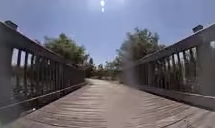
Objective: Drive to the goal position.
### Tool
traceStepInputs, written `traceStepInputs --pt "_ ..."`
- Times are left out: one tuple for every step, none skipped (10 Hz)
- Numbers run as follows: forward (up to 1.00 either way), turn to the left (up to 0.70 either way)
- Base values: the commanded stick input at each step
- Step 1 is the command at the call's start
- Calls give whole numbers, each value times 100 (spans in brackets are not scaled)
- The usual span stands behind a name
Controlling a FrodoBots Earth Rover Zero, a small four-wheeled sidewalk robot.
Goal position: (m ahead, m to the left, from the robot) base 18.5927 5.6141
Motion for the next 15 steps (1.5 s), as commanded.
traceStepInputs --pt "70 0" --pt "70 0" --pt "70 0" --pt "70 0" --pt "70 0" --pt "70 0" --pt "70 0" --pt "70 0" --pt "70 0" --pt "70 0" --pt "70 0" --pt "70 0" --pt "70 0" --pt "70 0" --pt "70 0"
